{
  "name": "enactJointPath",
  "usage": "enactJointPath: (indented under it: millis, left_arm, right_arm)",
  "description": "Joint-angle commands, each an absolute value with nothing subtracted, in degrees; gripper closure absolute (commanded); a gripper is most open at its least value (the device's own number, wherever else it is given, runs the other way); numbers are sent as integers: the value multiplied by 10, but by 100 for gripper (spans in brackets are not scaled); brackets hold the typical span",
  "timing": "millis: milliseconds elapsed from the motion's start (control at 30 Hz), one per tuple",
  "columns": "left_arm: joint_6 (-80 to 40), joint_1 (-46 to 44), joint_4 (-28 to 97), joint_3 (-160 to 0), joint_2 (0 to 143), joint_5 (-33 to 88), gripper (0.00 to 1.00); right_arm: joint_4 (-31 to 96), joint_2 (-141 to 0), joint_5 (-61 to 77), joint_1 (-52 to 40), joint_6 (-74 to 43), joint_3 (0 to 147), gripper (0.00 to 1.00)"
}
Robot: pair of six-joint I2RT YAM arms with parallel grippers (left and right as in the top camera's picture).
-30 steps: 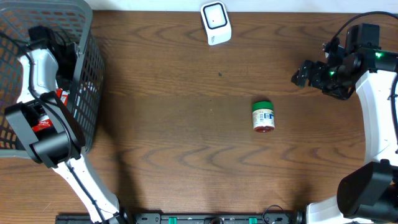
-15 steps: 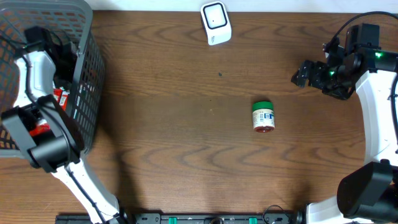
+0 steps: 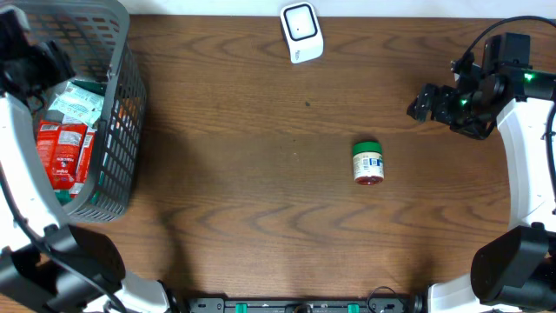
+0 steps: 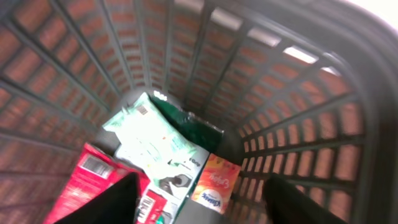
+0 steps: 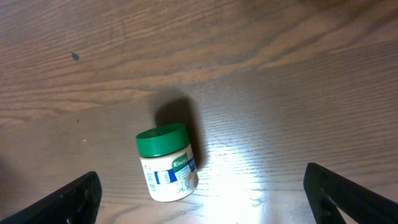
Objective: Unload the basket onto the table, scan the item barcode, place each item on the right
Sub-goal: 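Grasp the orange-and-white box with the left gripper and lift it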
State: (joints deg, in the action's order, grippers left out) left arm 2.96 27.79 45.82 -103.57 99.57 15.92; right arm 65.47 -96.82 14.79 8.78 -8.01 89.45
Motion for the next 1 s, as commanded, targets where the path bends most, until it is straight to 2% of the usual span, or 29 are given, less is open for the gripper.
enactJointPath:
  millis: [0, 333, 467, 733, 967]
  left_arm:
    - [23, 270, 472, -1042, 1001, 154, 21]
    - [23, 267, 491, -1025, 1094, 155, 11]
    - [27, 267, 503, -1025, 1145, 209, 8]
    - [27, 267, 518, -1025, 1242, 279, 9]
    - [29, 267, 531, -1025, 1289, 279, 18]
  right_arm:
    - [656, -962, 153, 94, -79, 894, 1]
    - [656, -962, 153, 94, -79, 894, 1]
    - [656, -962, 153, 94, -79, 894, 1]
    - [656, -962, 153, 94, -79, 894, 1]
    - [656, -962, 153, 94, -79, 894, 1]
